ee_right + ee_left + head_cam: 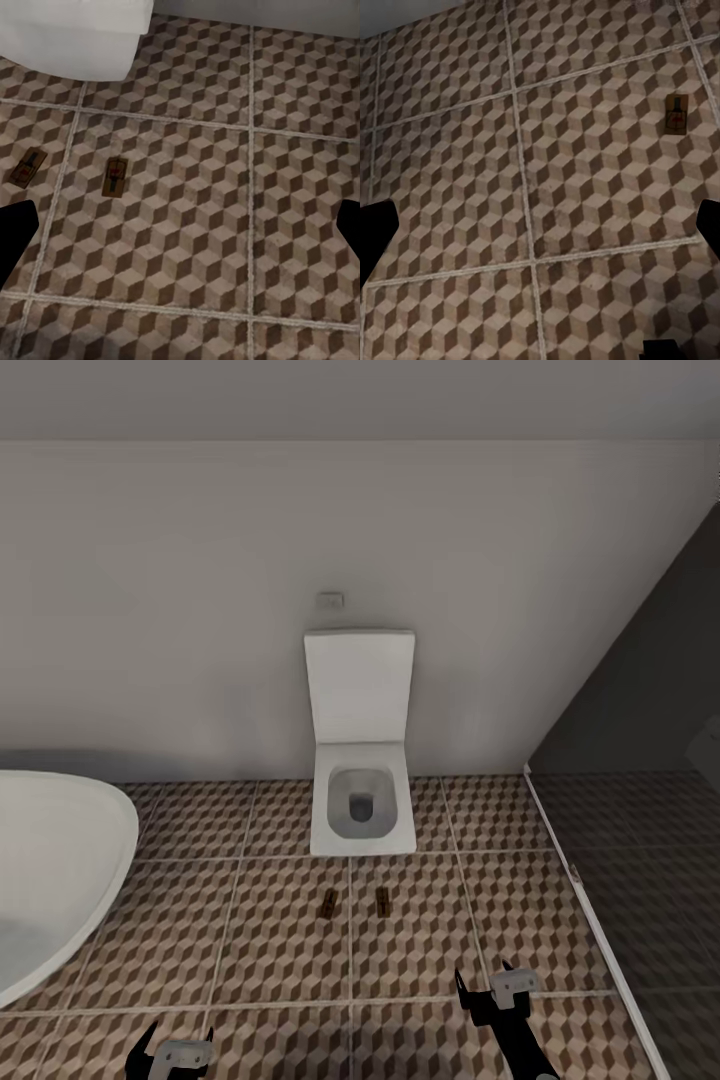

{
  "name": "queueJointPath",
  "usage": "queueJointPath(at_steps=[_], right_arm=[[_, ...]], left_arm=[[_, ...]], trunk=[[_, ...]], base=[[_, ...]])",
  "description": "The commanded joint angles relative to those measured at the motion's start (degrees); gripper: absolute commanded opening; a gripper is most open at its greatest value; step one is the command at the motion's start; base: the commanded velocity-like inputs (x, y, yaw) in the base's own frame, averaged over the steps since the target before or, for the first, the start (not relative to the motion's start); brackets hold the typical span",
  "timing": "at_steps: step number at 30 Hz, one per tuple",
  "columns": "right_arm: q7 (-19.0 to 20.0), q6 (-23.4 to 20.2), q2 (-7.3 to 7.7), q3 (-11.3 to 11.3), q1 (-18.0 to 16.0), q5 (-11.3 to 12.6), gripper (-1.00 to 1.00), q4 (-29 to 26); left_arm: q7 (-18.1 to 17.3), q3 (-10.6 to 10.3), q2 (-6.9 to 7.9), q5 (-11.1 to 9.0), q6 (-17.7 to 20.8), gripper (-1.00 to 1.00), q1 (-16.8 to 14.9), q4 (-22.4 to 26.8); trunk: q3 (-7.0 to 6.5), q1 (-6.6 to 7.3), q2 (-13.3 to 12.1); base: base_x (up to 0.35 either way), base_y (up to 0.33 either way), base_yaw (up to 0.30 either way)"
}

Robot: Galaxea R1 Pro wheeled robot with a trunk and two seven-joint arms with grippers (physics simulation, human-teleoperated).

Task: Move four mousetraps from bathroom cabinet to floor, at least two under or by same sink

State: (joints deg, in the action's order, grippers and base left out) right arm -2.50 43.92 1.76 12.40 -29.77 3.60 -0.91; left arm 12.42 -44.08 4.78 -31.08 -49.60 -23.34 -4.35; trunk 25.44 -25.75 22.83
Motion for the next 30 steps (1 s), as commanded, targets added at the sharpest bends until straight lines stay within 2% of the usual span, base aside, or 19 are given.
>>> queueJointPath(at_steps=[1, 30], right_arm=[[-0.2, 0.1, 0.00, 0.5, 0.0, 0.4, 1.00, 0.0], [-0.2, 0.1, -0.06, 0.5, 0.0, 0.4, 1.00, 0.0]], left_arm=[[0.3, -0.5, -0.04, -0.1, -0.2, 1.00, 0.0, -0.1], [0.3, -0.5, -0.04, -0.1, -0.1, 1.00, 0.0, -0.1]], trunk=[[-0.02, -0.03, 0.1], [-2.72, -0.03, 0.1]], base=[[0.000, 0.000, 0.000], [0.000, 0.000, 0.000]])
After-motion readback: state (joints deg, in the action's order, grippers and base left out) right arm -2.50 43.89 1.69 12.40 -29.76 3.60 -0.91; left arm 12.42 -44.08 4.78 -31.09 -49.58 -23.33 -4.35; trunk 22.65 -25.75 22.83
